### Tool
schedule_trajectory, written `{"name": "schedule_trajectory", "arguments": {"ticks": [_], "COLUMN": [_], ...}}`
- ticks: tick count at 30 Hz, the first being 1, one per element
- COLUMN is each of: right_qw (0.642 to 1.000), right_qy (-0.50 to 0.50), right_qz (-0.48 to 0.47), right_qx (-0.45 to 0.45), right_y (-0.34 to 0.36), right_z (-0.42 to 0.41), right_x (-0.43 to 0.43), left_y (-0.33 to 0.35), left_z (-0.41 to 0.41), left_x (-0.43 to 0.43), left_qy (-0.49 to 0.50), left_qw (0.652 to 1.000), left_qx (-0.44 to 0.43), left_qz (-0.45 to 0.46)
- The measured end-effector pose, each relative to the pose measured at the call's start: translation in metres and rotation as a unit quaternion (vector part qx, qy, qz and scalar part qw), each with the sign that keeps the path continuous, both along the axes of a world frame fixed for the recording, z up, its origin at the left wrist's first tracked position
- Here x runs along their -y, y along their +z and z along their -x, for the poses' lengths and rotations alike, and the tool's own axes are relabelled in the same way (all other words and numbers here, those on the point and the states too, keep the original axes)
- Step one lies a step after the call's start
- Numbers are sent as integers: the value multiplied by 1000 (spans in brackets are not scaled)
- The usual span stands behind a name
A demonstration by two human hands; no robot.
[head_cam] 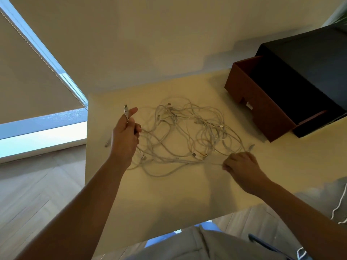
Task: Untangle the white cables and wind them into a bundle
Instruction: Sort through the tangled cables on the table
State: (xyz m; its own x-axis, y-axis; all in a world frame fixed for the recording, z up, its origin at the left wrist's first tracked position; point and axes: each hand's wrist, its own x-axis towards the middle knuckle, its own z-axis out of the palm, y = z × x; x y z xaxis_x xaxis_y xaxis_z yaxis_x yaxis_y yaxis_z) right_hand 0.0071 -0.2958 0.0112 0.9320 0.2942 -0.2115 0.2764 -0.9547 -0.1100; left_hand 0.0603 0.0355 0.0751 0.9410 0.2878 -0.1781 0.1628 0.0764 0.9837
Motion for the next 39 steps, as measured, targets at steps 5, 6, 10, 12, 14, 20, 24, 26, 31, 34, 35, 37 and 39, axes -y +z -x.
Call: {"name": "schedule_trajectory", "arguments": {"ticks": [5, 6, 10, 12, 14, 20, 24, 26, 31, 34, 35, 37, 39], "right_qw": [994, 992, 966, 957, 948, 929, 947, 955, 967, 967, 966, 964, 946], "right_qy": [-23, -26, -32, -16, -14, -45, -10, 16, 3, -13, -23, -43, -66], "right_qz": [-101, -122, -250, -286, -317, -363, -314, -294, -237, -229, -236, -254, -313], "right_qx": [-27, -34, -51, -42, -36, -49, -65, -48, -91, -111, -102, -70, -55], "right_y": [28, 33, 49, 54, 56, 55, 49, 43, 22, 11, 8, 8, 14], "right_z": [-17, -21, -26, -25, -26, -34, -43, -50, -75, -84, -87, -93, -100], "right_x": [6, 2, -16, -23, -25, -6, 12, 19, 38, 45, 46, 46, 43], "left_y": [7, 7, -3, -7, -8, -11, -5, 2, 27, 39, 40, 40, 35], "left_z": [7, 9, 15, 17, 22, 29, 28, 25, 9, 0, -1, -3, -2], "left_x": [43, 54, 94, 111, 125, 139, 139, 137, 123, 107, 101, 93, 87], "left_qy": [-95, -122, -217, -247, -273, -297, -270, -245, -111, -27, -3, 31, 47], "left_qw": [995, 991, 968, 959, 950, 938, 949, 954, 990, 998, 998, 997, 996], "left_qx": [-10, -17, -22, -36, -53, -76, -76, -59, -3, 25, 33, 42, 30], "left_qz": [-34, -47, -126, -134, -143, -160, -146, -160, -91, -53, -50, -50, -65]}}
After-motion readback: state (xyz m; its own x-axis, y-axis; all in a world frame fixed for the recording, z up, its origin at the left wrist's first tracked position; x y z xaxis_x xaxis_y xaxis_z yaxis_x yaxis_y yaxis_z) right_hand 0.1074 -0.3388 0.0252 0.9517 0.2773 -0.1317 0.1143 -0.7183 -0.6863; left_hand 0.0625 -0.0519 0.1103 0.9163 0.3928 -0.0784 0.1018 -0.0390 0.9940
